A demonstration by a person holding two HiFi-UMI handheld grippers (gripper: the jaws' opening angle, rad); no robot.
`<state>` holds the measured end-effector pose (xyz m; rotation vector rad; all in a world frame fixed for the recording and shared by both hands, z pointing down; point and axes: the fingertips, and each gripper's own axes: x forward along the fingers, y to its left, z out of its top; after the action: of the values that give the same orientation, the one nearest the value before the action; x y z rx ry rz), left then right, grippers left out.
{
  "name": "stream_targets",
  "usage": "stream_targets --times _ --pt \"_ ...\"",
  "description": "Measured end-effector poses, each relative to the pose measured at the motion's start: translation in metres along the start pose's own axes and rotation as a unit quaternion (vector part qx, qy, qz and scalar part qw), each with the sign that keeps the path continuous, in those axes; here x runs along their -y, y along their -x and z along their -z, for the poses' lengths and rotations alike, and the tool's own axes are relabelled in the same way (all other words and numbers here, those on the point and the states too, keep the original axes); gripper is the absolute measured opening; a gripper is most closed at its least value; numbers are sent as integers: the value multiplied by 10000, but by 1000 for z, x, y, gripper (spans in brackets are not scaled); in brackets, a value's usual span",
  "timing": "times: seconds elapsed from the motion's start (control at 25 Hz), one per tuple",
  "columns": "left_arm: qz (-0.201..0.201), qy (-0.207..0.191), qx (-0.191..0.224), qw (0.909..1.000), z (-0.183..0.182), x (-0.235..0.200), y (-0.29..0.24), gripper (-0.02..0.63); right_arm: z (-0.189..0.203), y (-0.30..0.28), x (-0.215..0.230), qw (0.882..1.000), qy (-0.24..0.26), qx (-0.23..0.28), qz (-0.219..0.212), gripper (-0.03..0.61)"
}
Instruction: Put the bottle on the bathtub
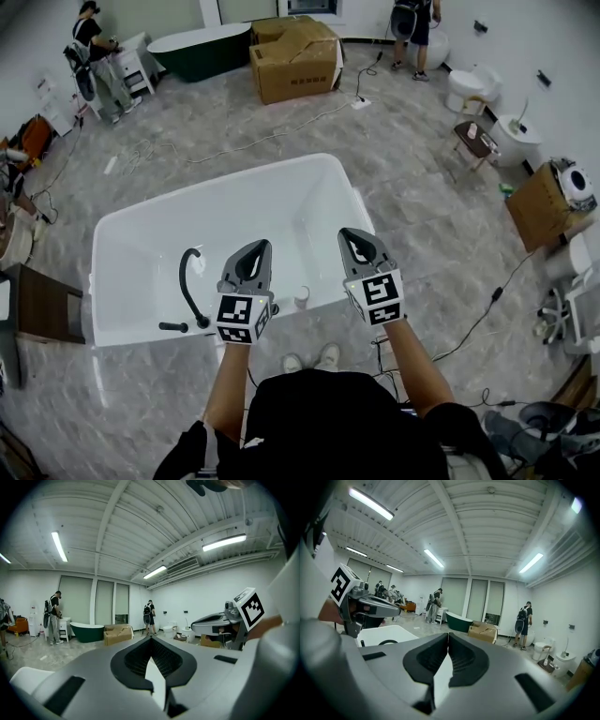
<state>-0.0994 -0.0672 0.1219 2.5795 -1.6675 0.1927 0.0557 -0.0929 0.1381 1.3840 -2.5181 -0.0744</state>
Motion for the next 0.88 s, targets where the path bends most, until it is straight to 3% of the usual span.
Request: stream_targets --times 0.44,0.88 --pt "-151 -209 545 9982 -53 -5 17 14 -39 21 16 9986 -226 413 223 23" --pt "-204 -35 676 9975 -60 -9 22 14 -38 24 19 9977 -277 551 264 23"
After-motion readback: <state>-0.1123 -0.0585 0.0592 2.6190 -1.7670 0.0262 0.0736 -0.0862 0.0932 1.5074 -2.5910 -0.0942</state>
